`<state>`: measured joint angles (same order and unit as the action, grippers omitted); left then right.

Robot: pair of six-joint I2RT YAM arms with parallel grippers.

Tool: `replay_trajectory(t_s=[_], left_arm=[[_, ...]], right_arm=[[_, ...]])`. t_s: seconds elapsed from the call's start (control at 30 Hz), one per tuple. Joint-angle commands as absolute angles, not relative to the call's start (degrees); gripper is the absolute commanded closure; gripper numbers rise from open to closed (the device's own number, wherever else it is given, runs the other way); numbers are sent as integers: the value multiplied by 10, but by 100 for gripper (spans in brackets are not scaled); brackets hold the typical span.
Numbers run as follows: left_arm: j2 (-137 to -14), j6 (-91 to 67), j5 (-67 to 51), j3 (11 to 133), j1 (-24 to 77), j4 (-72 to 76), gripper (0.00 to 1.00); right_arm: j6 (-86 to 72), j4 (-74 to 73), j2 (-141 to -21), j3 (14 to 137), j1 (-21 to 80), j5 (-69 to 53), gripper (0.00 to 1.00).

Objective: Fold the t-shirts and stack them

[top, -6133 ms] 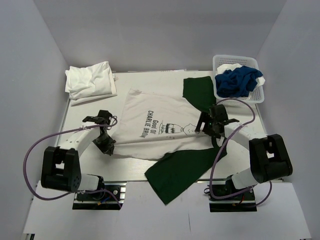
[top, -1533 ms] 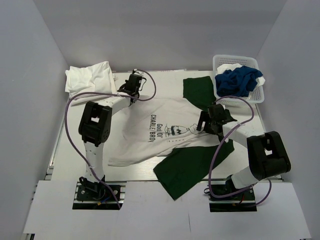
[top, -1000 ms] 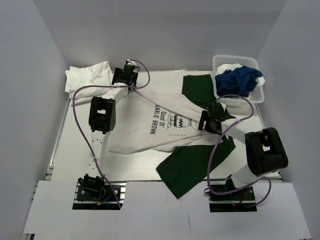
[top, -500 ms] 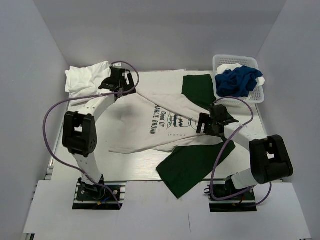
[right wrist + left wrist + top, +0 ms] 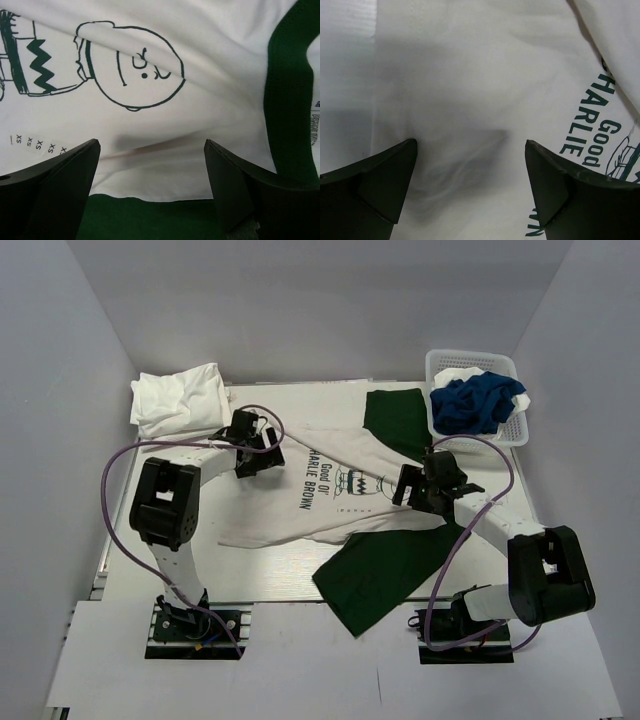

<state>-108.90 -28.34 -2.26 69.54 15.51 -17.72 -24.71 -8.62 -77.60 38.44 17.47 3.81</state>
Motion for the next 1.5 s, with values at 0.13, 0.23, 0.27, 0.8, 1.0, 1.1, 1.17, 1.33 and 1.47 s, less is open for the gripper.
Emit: replay_trajectory(t_s=[0.13, 0.23, 0.27, 0.8, 1.0, 1.1, 1.17, 1.33, 1.47], left_arm=[[-1089, -418, 70, 601, 139, -399, 0], [-1103, -462, 127, 596, 139, -452, 0], [-1103, -462, 127, 596, 139, -452, 0], [-1074, -435, 191, 835, 139, -469, 0], [-1197, -410, 184, 926, 139, -486, 0], [-1240, -397, 184, 960, 139, -491, 0], [-1266, -397, 184, 994, 139, -502, 0], [-1317, -385, 172, 1034, 139, -496, 0], [-1345, -373, 167, 1084, 139, -496, 0]], right_arm=[[-288, -94, -763, 380, 171, 87, 10], [-294, -97, -759, 381, 171, 92, 10], [-293, -96, -760, 384, 171, 99, 10], [-258, -34, -742, 437, 177, 84, 10], [-210, -68, -887, 588, 193, 76, 10], [-191, -85, -969, 652, 202, 89, 10], [-179, -108, -1042, 710, 205, 100, 10], [-162, -144, -1156, 866, 201, 109, 10], [-162, -182, -1250, 981, 199, 101, 10]])
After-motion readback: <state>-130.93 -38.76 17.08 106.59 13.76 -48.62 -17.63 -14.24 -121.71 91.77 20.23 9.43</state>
